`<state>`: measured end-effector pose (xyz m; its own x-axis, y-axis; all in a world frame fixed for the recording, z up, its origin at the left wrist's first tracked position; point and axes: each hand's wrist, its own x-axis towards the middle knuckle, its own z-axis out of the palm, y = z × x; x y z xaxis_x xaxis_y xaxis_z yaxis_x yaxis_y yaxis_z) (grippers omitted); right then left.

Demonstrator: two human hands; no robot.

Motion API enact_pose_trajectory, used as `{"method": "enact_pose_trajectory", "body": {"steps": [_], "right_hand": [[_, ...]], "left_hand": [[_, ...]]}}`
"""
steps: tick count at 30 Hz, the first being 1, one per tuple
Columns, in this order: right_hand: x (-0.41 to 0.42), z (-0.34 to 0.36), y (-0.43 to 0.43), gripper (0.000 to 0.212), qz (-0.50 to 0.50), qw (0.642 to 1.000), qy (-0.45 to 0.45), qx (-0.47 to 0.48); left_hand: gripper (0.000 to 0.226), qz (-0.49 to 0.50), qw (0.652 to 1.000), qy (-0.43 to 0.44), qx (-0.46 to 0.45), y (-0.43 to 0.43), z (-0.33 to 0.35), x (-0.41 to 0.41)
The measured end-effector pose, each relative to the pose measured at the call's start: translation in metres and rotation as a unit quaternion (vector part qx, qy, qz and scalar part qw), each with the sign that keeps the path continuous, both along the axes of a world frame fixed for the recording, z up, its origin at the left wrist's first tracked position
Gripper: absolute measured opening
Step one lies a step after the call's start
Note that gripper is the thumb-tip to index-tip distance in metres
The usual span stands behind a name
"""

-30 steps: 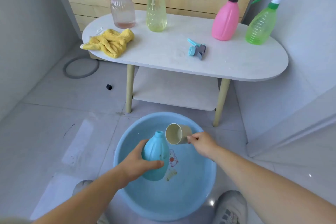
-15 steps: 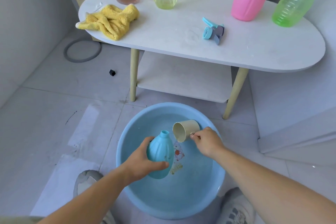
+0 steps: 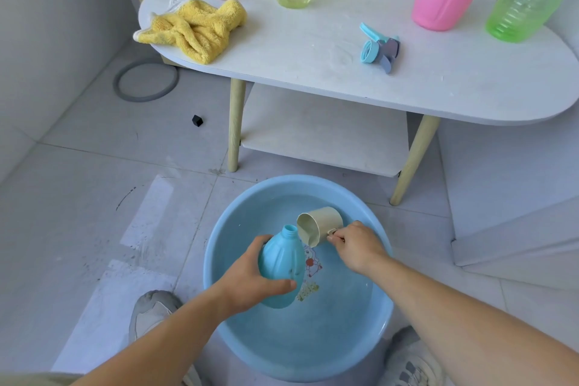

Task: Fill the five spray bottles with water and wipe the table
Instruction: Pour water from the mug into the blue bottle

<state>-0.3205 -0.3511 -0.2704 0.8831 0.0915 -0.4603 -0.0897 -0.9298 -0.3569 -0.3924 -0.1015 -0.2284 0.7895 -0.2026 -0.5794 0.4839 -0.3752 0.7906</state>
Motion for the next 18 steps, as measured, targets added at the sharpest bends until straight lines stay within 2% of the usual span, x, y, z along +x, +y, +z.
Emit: {"method": "enact_pose_trajectory", "body": {"steps": [11,18], "right_hand": [[-0.005,0.007,0.003,0.056,-0.034,0.999,0.030,0.011],[-0.002,0.021,0.003,0.043,-0.119,0.986,0.061,0.100]], "left_hand": [[0.081,-0.002,1.000,-0.010,0.002,-0.001,0.001,0.002],[0.080,0.006,1.000,-0.015,0.003,-0.001,0.002,0.001]]}}
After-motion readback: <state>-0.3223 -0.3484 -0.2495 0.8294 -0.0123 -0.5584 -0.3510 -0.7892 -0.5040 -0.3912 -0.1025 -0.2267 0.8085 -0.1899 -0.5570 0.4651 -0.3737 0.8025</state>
